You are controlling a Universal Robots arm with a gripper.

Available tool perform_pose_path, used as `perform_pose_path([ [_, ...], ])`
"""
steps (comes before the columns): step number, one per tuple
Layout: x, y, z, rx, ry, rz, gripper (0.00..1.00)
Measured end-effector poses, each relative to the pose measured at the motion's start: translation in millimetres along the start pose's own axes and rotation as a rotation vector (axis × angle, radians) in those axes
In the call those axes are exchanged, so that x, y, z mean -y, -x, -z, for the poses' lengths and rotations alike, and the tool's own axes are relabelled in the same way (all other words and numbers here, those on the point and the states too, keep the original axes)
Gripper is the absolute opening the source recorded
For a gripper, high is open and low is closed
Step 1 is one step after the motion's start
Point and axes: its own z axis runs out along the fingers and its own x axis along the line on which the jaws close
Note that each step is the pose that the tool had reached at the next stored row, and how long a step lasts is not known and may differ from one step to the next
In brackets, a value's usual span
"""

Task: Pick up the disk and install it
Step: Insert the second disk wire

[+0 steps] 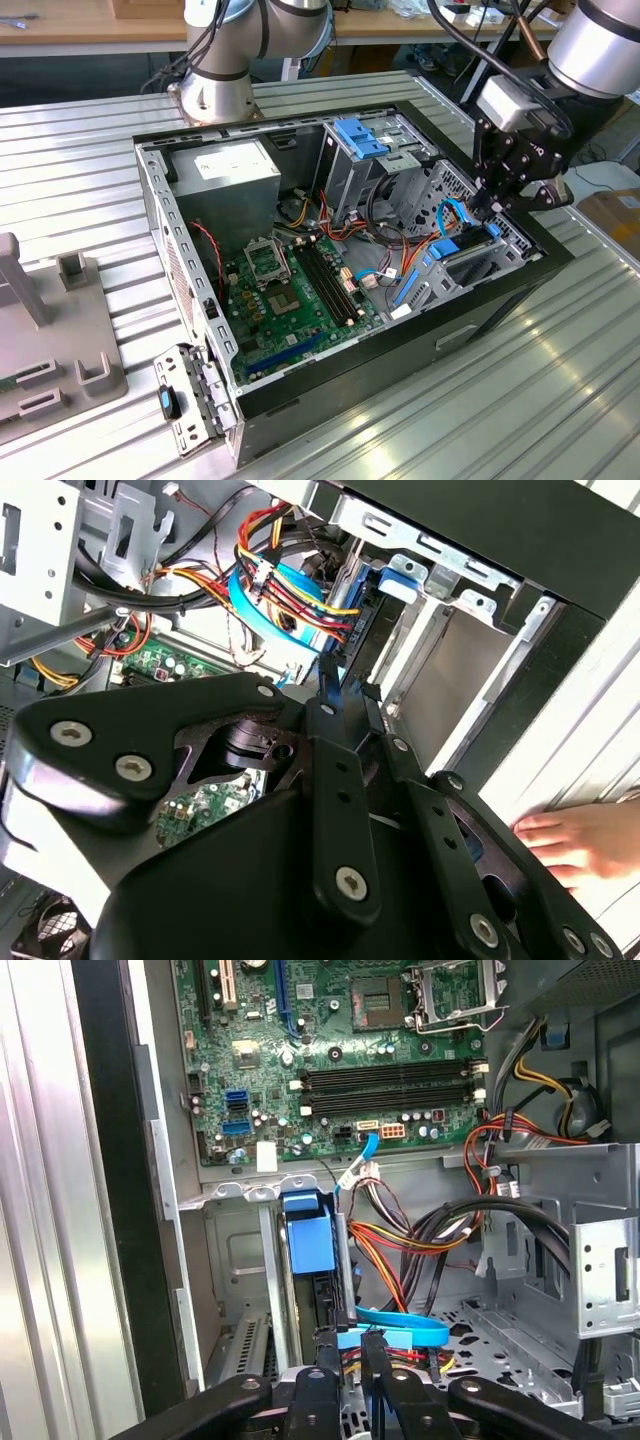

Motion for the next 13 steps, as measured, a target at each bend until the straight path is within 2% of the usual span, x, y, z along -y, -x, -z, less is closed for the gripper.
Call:
perform_pose_path([
  [9,-0.1,-0.1,-1.4,-0.0001,0.0000,0.000,0.25],
  [10,-0.1,-0.1,-1.5,-0.0001,0.0000,0.000,0.37],
  [11,-0.1,-1.0,-1.7,0.0099,0.0011,-0.001,0.37],
  [13,0.0,-1.9,-2.6,0.0100,0.0012,-0.001,0.37],
])
